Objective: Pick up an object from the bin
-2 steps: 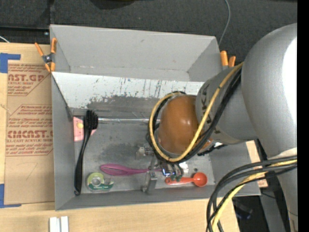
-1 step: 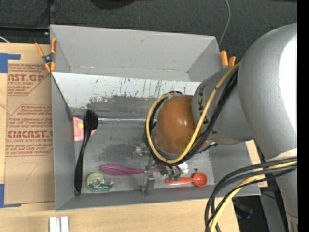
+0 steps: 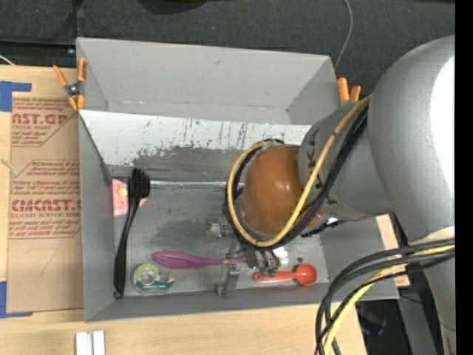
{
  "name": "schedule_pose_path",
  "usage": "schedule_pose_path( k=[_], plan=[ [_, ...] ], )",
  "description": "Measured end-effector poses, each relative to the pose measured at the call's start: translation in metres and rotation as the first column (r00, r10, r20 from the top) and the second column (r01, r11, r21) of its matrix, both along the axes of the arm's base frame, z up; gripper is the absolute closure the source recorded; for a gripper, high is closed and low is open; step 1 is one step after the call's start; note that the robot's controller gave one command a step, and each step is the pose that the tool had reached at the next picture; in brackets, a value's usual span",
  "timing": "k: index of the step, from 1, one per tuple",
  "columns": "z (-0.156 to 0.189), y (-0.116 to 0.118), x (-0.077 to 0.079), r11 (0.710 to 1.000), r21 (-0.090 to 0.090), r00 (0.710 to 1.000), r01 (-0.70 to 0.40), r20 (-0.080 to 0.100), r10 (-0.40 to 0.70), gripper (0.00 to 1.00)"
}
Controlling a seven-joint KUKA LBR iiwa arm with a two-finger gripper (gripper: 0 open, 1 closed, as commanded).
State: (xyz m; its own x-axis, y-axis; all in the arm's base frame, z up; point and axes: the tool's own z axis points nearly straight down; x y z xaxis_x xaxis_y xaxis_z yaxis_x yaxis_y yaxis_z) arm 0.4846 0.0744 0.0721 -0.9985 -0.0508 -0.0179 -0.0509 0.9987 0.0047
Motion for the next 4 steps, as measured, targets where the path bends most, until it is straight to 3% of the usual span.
schedule_pose_path(
  k=[1,2,4],
  plan=[
    [0.0002,0.0064,0.0008,0.999,-0.002,0.999,-0.042,0.008,0.042,0.00],
    [-0.0005,0.0015,-0.0001,1.000,0.001,1.000,-0.004,0.000,0.004,1.00],
    [0.0094,0.0015,-0.0010,1.000,0.001,1.000,-0.004,-0.002,0.004,1.00]
  ],
)
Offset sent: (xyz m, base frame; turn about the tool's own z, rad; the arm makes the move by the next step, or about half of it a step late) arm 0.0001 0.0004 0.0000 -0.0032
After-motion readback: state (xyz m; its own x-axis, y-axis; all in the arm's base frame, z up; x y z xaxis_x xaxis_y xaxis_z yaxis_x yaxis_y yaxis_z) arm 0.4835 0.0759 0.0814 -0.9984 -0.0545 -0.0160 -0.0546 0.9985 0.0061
